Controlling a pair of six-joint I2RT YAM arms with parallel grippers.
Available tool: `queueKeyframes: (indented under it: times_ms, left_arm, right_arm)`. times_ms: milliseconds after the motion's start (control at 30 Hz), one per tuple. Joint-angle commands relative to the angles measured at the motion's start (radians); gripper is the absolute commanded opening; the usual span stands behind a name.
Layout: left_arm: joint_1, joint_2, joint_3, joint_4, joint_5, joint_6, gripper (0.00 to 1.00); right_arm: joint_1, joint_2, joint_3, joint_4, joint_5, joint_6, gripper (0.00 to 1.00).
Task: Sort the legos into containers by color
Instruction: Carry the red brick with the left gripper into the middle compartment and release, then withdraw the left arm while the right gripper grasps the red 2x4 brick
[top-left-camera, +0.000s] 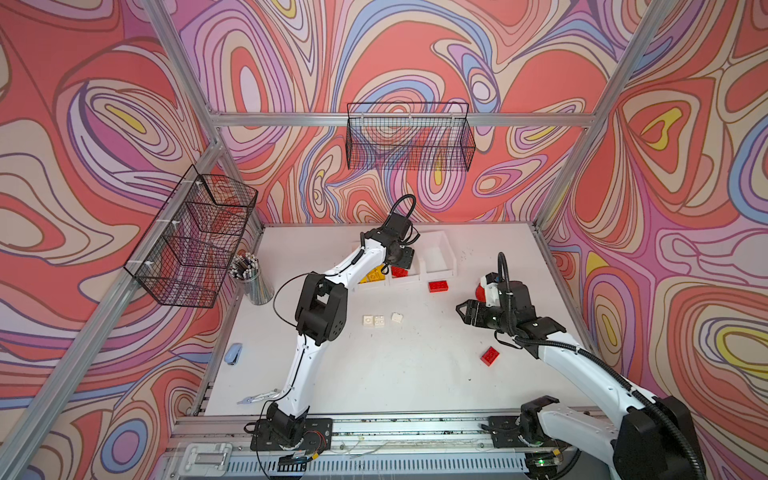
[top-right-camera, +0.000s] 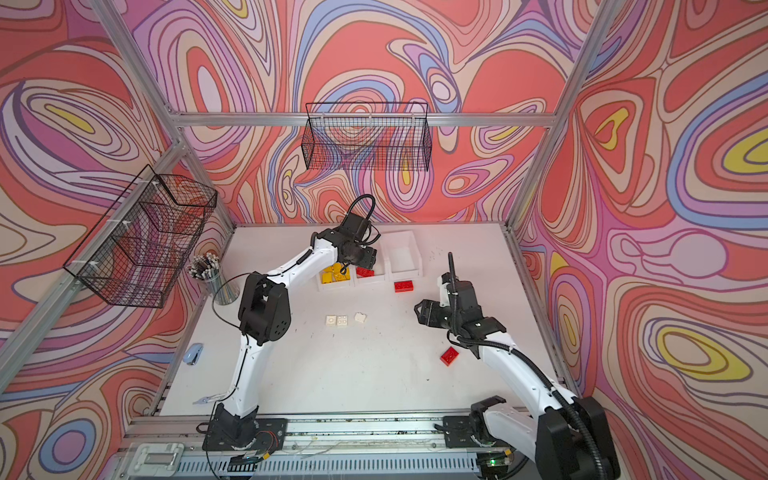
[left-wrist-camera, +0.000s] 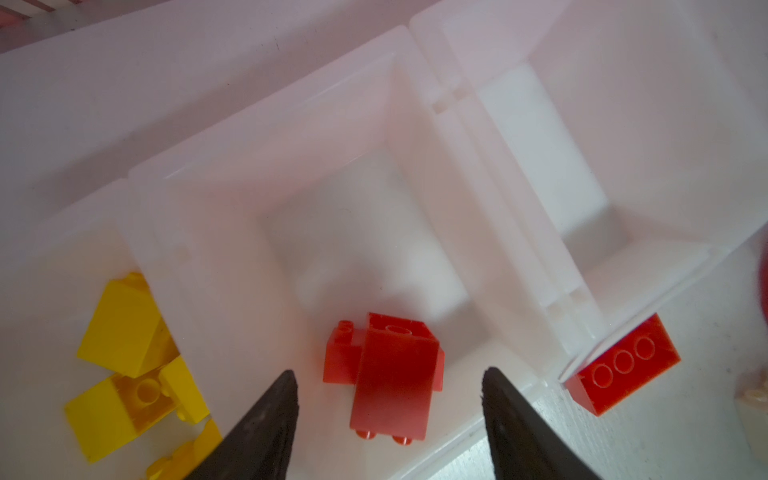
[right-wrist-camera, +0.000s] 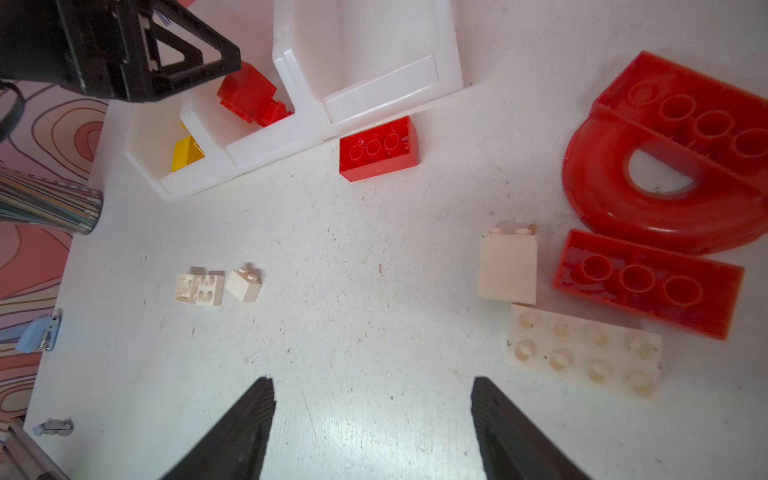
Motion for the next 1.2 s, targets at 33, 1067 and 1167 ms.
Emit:
queueKeyframes:
  times_ms: [33,1067,1167]
  left_arm:
    - [0.006,-0.177,-0.068,-0.029,-0.030,0.031,0.73]
    - [0.005,-1.155,-0.976,-0.058,-0.071,-0.033,0.73]
    - [0.005,-1.159,-0.992,-0.053,-0.076,-0.035,0.73]
  right_arm:
    - [0.085,0.083,0.070,-0.016,0.182,-0.025,0.80]
    - [0.168,0.858,0.560,0.115,0.435,-0.076,0.98]
    - [0.167,0.884,0.581,0.114,0.449,-0.076,0.95]
